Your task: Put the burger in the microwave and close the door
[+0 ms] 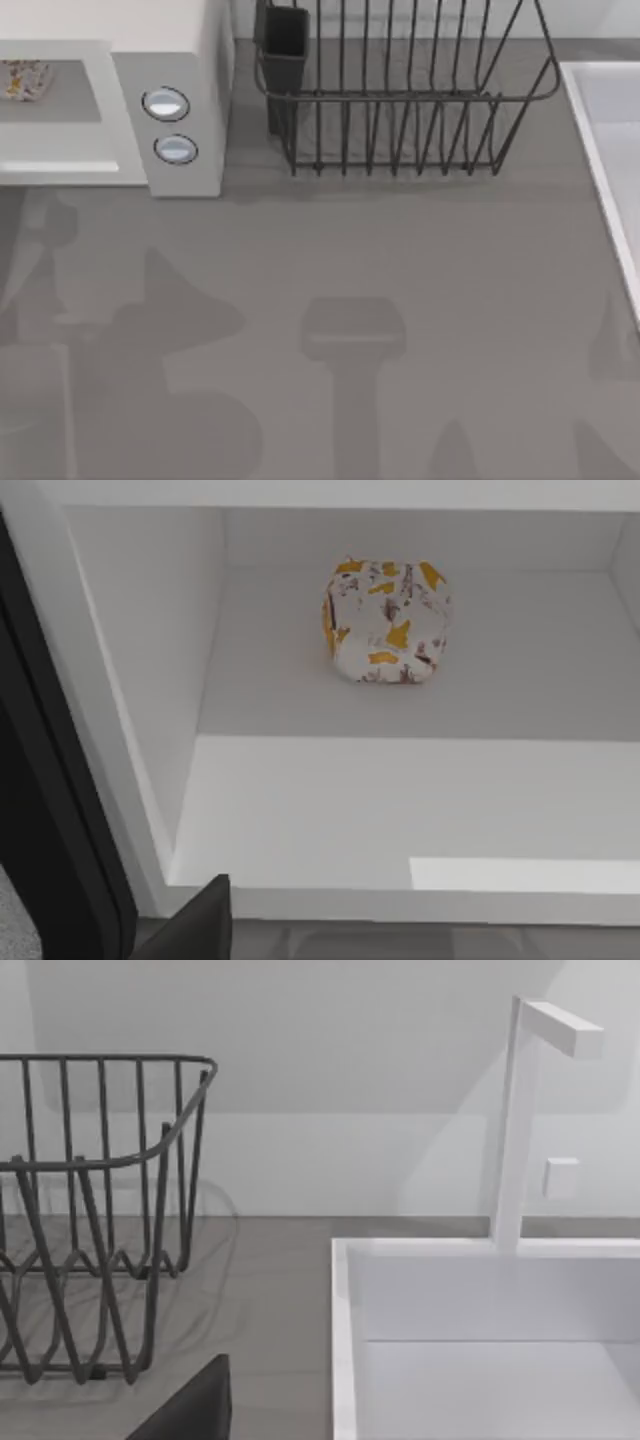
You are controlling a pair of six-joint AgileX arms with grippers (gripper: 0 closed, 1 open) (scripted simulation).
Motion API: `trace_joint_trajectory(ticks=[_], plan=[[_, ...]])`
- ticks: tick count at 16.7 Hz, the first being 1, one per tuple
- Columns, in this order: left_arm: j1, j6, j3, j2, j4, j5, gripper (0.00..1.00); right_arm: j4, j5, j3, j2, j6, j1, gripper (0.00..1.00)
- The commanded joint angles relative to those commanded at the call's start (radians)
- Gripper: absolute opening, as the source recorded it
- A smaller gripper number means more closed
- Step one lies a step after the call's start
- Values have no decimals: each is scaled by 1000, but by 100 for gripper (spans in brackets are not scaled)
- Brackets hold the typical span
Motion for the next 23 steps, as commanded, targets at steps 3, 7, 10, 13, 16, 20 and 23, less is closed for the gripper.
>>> trace_joint_trajectory(ticks=[3, 7, 10, 13, 16, 20, 23], plan=[[0, 0, -2, 3, 2, 0, 100, 0, 0, 0, 0, 0, 0, 100], [-22, -8, -40, -95, -24, -17, 100, 0, 0, 0, 0, 0, 0, 100], [-53, -23, -101, -254, -67, -49, 100, 0, 0, 0, 0, 0, 0, 100], [-93, -41, -186, -442, -129, -91, 100, 0, 0, 0, 0, 0, 0, 100], [-141, -60, -288, -671, -206, -137, 100, 0, 0, 0, 0, 0, 0, 100], [-210, -87, -427, -1021, -307, -199, 100, 0, 0, 0, 0, 0, 0, 100], [-254, -107, -511, -1241, -367, -242, 100, 0, 0, 0, 0, 0, 0, 100]])
